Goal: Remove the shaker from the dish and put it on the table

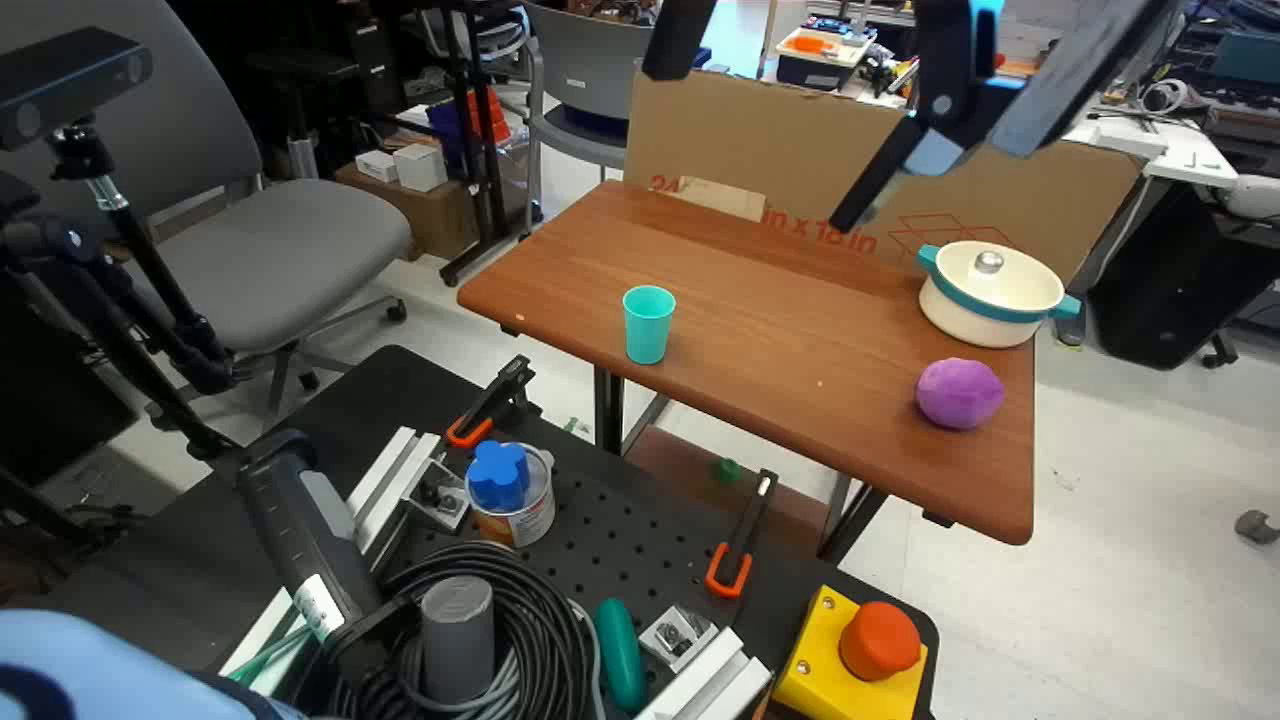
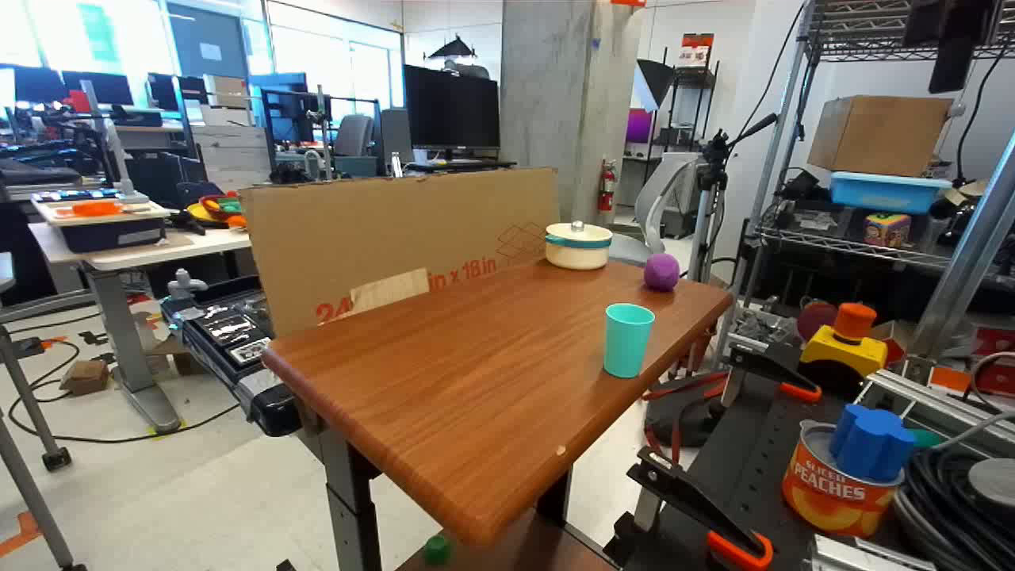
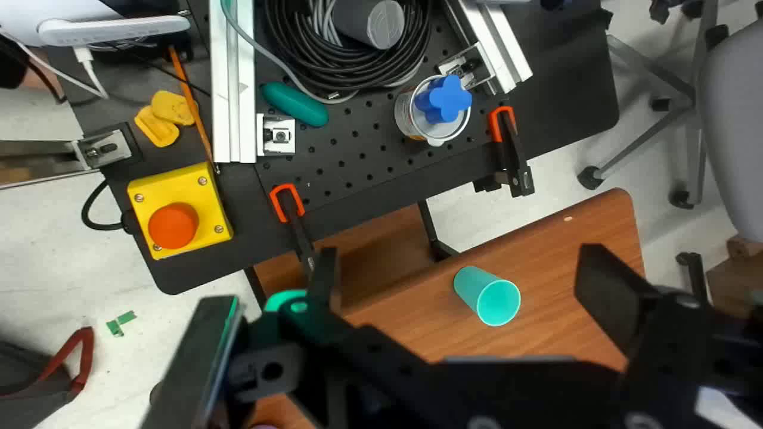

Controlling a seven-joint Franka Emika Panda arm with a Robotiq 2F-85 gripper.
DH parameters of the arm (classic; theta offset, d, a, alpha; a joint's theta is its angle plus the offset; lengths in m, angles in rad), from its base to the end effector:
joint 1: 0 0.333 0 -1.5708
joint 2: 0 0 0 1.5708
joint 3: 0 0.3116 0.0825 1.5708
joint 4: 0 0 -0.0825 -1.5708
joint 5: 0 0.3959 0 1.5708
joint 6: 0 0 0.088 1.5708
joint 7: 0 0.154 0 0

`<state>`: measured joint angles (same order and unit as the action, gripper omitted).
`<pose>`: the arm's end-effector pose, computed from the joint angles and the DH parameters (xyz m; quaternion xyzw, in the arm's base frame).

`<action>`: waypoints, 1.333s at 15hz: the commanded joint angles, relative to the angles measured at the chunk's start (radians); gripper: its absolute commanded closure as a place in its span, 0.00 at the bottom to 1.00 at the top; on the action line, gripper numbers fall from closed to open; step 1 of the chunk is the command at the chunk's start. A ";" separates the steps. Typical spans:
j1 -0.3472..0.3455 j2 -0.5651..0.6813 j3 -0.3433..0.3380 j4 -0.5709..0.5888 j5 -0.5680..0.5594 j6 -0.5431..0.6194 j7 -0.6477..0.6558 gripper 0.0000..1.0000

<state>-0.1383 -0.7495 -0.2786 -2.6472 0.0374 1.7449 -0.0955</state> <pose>0.2936 -0.1127 0.3965 -0.9827 0.1198 0.0597 0.1278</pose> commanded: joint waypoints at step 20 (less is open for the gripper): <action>0.009 0.400 -0.012 0.184 -0.011 0.512 -0.178 0.00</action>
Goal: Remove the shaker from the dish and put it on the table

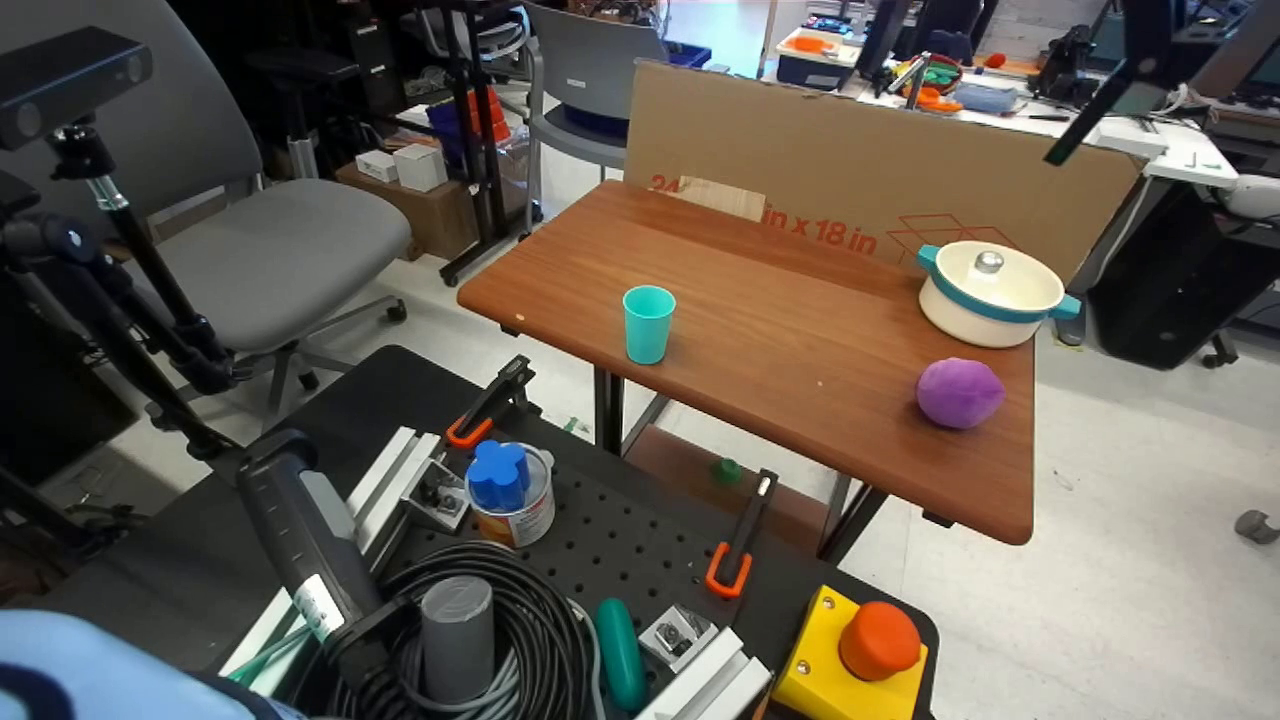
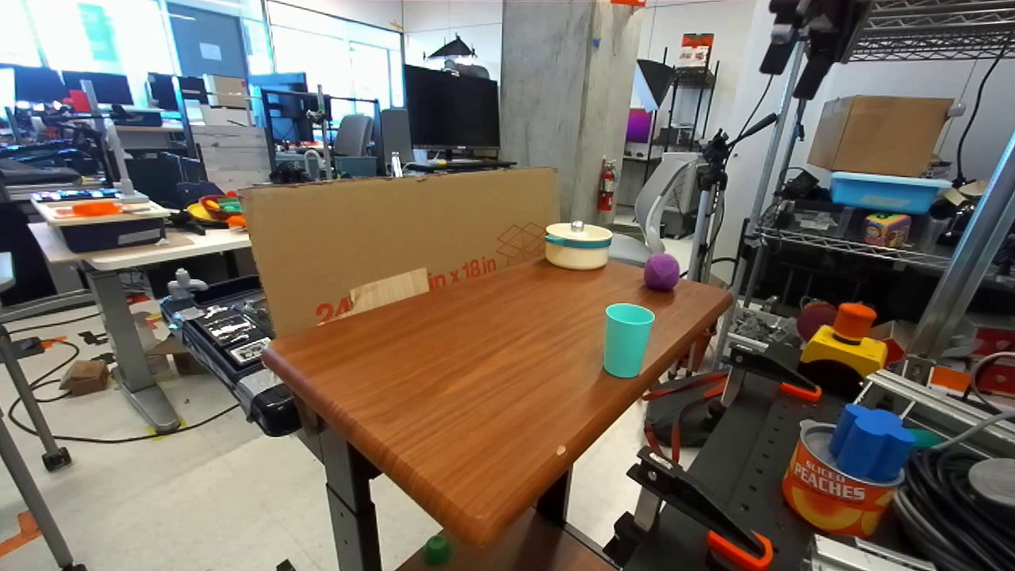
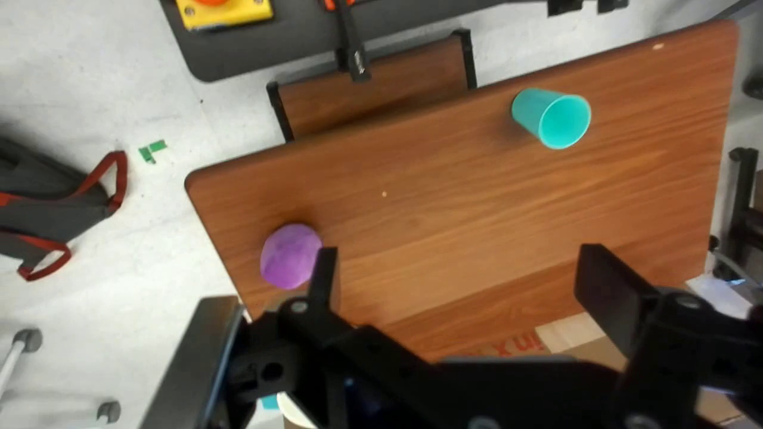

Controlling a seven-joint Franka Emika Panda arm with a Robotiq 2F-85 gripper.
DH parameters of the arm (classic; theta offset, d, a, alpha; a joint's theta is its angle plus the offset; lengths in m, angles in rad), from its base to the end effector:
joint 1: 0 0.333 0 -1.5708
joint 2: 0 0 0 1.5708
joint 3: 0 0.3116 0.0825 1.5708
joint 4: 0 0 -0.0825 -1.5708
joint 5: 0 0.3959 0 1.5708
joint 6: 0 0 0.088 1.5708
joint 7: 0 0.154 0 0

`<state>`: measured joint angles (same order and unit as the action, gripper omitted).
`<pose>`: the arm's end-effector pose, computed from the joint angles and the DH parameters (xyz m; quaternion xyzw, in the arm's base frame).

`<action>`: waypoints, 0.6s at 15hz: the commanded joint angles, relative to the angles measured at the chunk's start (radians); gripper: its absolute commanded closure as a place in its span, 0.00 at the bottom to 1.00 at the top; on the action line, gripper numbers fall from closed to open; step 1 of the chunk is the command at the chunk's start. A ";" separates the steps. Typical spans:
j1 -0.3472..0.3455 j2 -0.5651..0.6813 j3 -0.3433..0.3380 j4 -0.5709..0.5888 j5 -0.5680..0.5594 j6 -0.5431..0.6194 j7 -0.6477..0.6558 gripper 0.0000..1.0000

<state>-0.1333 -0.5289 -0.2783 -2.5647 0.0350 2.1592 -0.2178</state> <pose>0.3816 -0.1559 0.3908 -0.9909 0.0908 -0.0748 0.0654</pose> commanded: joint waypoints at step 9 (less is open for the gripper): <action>-0.046 0.594 -0.008 0.399 0.075 0.272 -0.073 0.00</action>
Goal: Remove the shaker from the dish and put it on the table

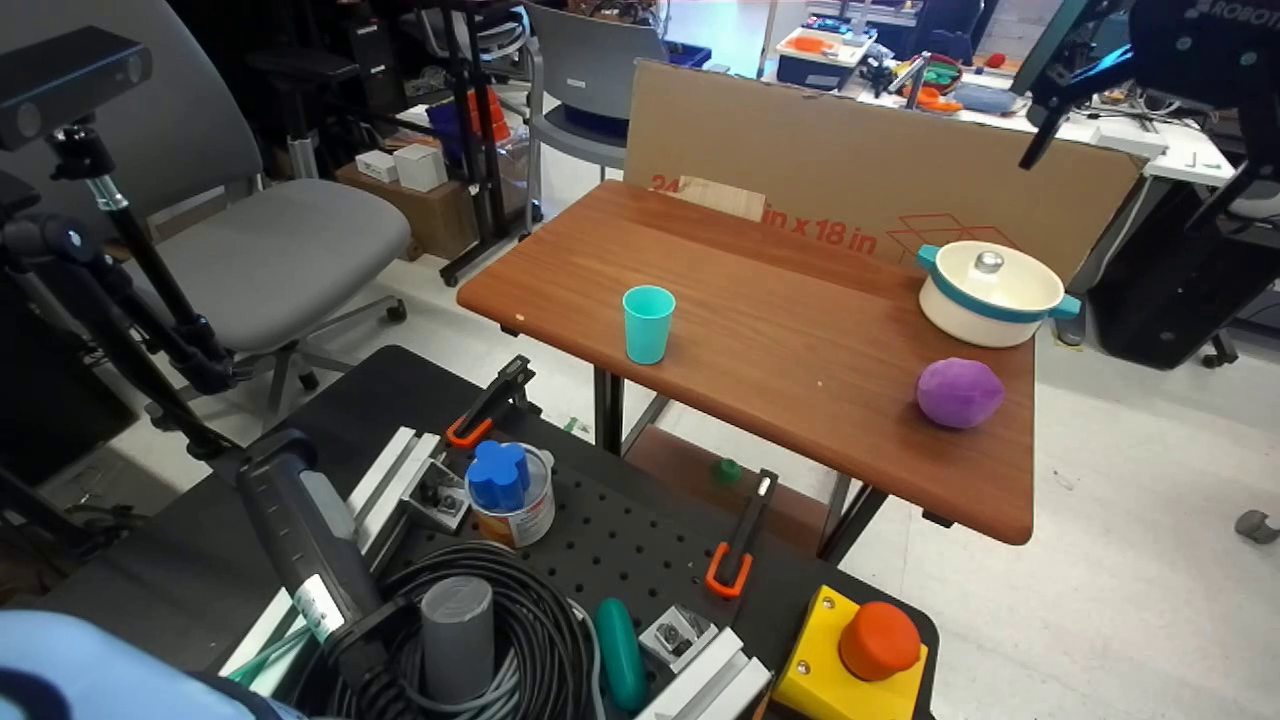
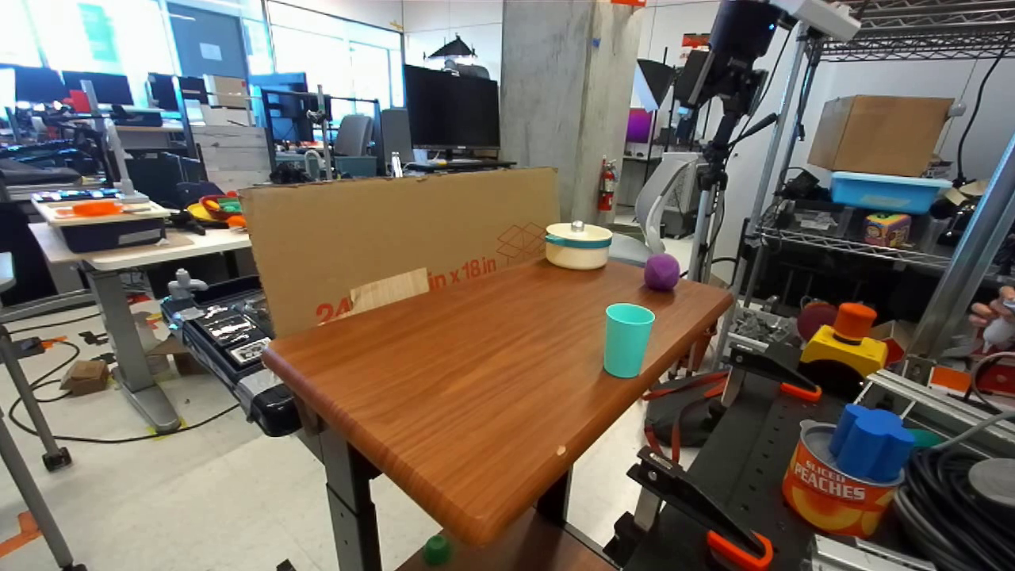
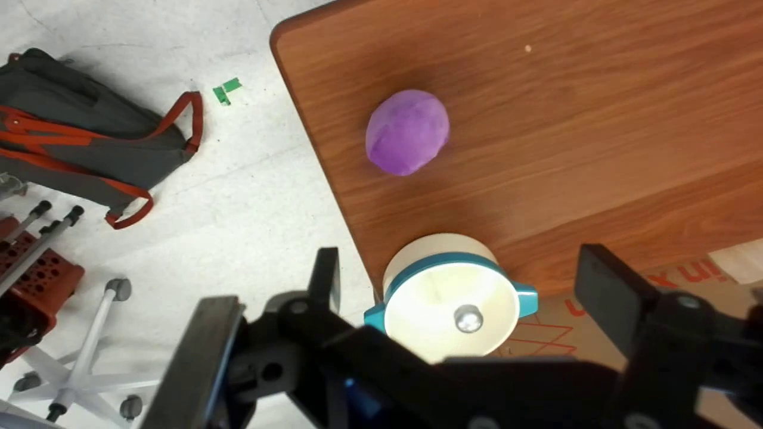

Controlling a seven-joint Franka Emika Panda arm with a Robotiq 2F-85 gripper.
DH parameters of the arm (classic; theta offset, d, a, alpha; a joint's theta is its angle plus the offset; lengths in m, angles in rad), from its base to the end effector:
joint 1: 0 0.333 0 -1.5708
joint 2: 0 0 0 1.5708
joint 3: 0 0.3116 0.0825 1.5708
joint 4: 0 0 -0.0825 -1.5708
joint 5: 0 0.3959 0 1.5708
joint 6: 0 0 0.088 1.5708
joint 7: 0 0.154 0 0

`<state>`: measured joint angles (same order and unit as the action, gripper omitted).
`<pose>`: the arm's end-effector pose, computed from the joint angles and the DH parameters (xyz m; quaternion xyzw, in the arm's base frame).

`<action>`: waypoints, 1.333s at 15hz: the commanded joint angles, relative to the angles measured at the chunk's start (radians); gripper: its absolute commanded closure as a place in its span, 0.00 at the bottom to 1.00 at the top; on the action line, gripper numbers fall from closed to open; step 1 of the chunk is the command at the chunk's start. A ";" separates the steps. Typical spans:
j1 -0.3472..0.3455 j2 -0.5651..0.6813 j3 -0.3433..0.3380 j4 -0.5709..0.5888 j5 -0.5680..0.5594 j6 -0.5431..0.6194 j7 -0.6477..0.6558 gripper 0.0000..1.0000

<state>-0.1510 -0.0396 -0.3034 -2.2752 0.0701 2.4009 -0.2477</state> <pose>0.4908 -0.2365 0.3300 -0.9881 0.1268 -0.0874 0.0016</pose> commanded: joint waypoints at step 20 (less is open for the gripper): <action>-0.095 0.640 0.154 0.633 0.065 -0.031 0.113 0.00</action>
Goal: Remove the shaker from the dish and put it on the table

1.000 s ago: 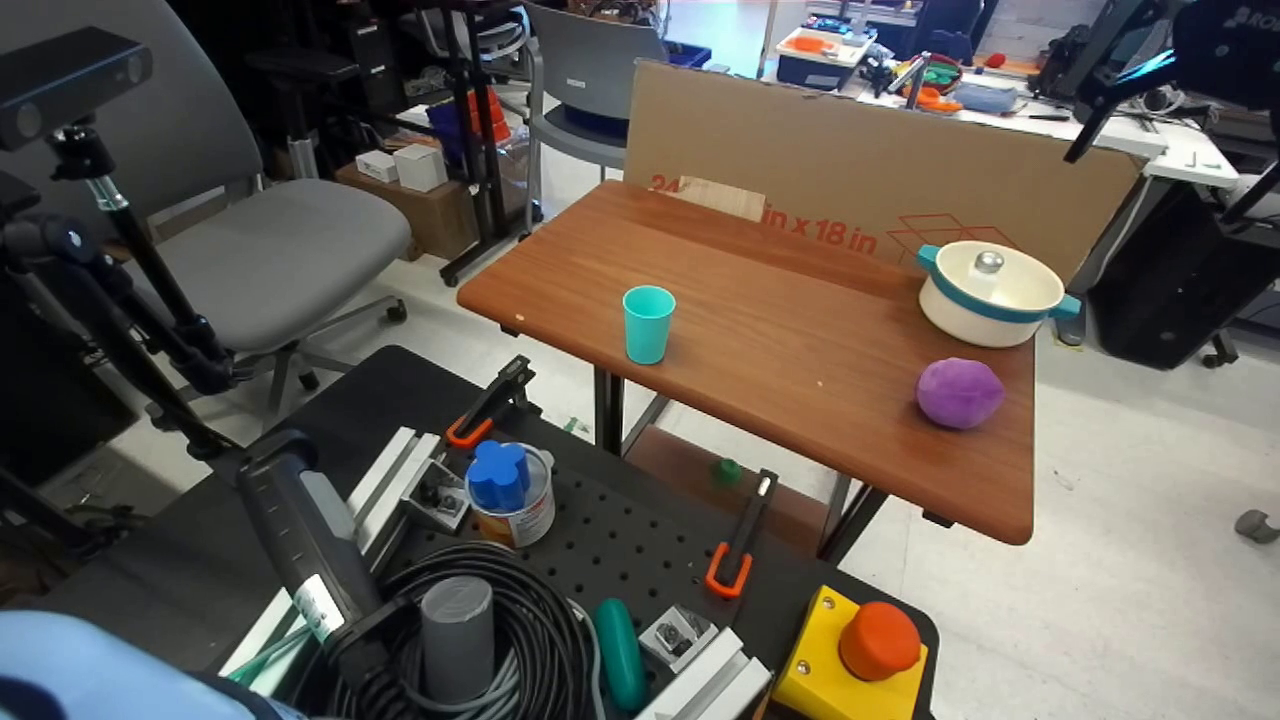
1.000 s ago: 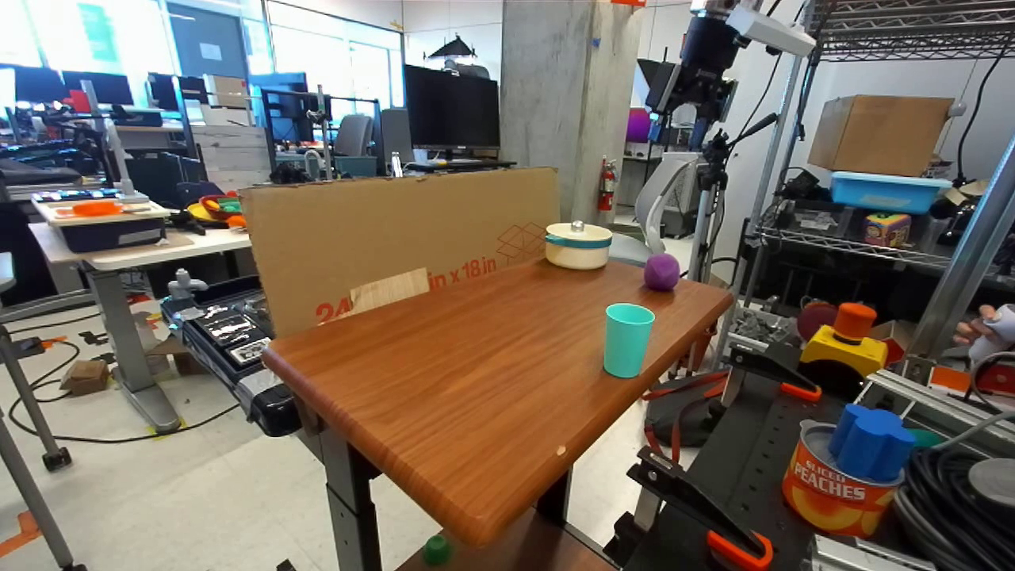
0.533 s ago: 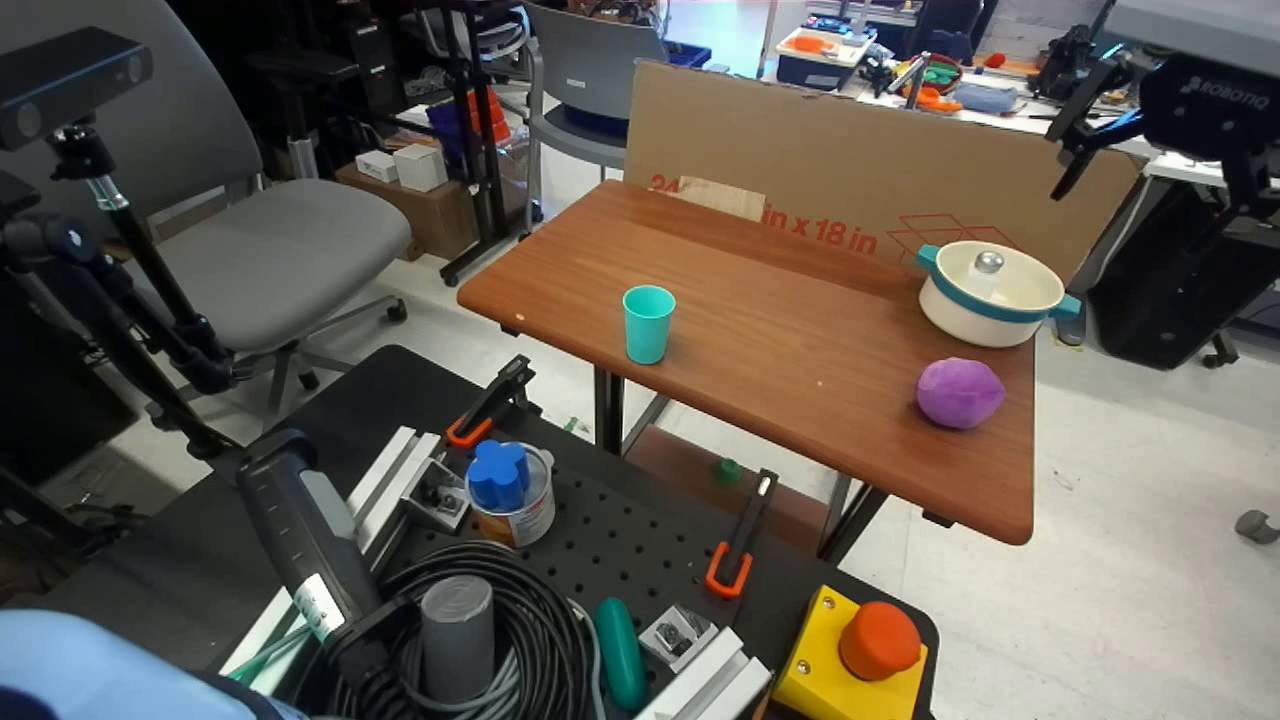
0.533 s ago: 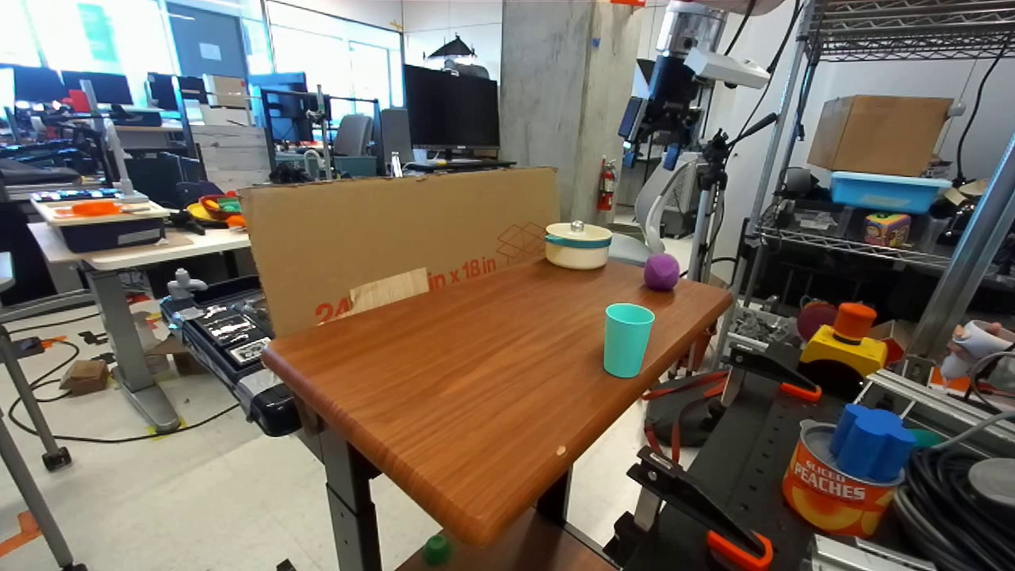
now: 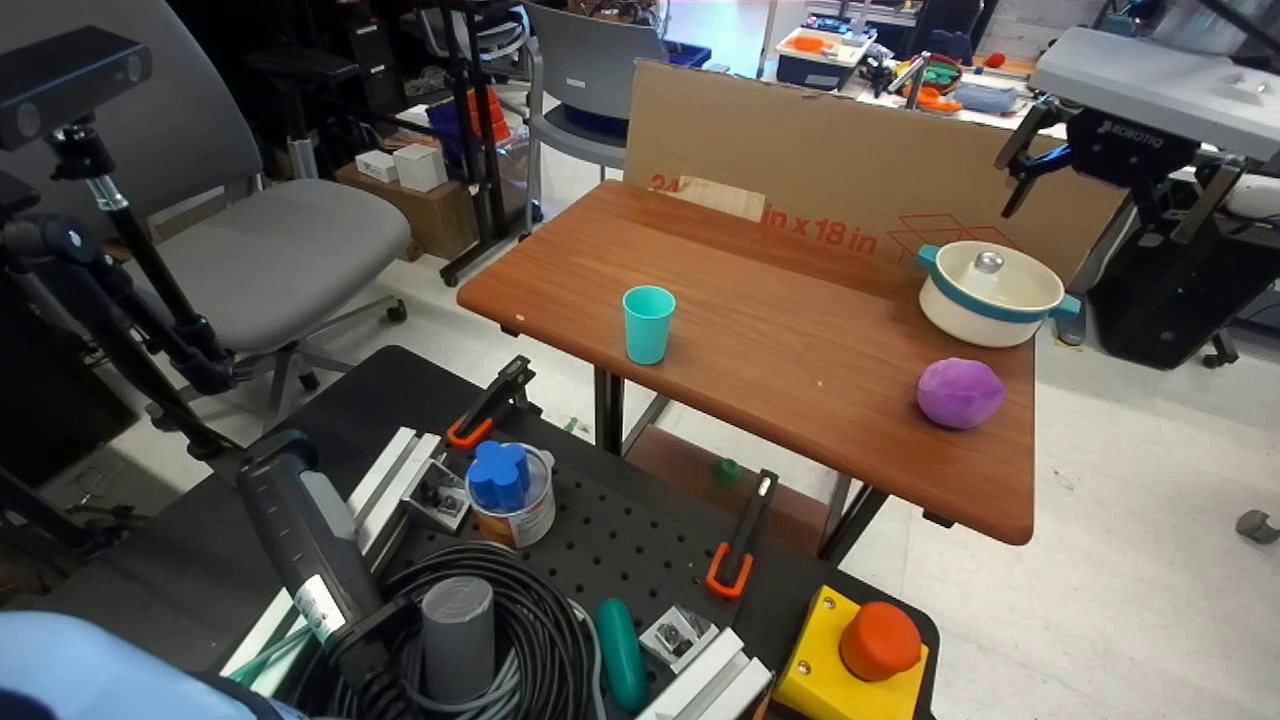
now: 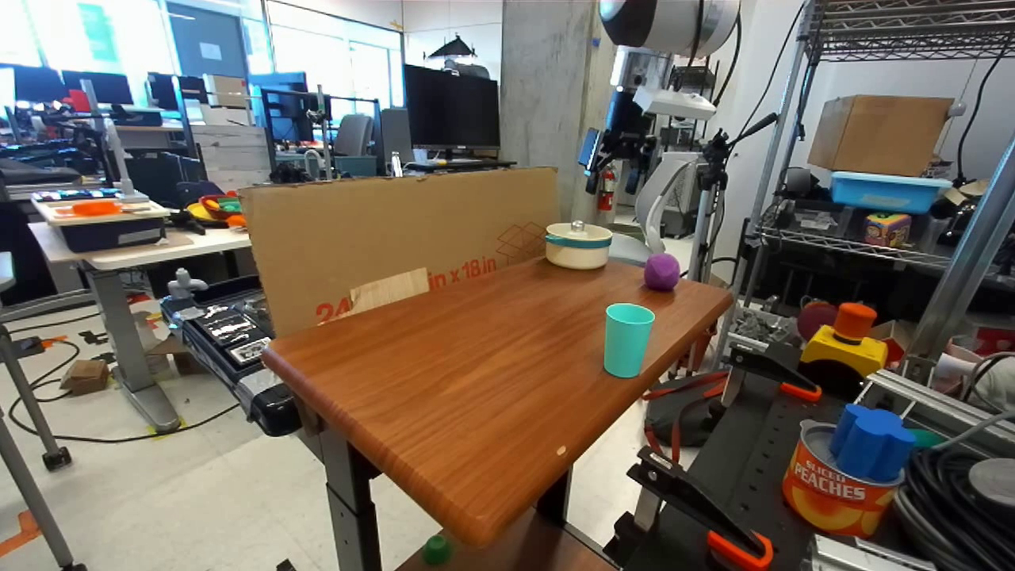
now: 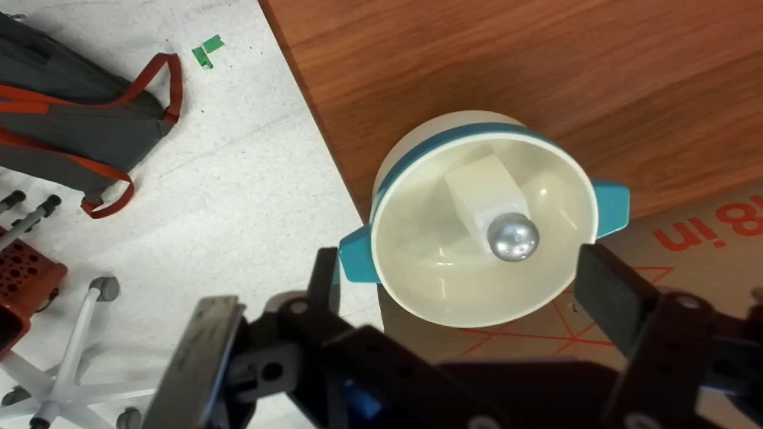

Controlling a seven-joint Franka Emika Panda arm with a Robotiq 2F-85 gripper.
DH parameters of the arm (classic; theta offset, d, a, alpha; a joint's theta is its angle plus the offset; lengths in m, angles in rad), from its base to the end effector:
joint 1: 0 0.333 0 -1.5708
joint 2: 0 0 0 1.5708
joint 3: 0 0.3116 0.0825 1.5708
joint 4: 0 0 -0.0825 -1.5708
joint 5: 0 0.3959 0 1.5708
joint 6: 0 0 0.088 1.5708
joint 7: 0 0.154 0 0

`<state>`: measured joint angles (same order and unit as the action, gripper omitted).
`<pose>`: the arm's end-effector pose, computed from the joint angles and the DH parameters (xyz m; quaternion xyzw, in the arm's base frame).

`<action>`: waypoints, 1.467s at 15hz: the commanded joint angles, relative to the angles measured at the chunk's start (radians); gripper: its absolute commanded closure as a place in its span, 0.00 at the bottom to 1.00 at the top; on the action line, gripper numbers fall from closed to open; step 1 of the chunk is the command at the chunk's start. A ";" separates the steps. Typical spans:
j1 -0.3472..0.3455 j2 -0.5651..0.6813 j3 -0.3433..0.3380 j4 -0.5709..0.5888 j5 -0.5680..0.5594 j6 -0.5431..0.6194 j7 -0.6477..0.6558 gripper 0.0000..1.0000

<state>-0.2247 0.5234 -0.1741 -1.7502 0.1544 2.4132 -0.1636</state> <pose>0.6427 -0.2568 0.2332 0.9849 -0.1557 0.0756 0.0082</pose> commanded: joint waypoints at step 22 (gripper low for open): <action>0.005 0.335 0.041 0.430 -0.134 -0.282 0.074 0.88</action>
<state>-0.2231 0.8280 -0.1268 -1.3874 0.0597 2.1965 -0.1076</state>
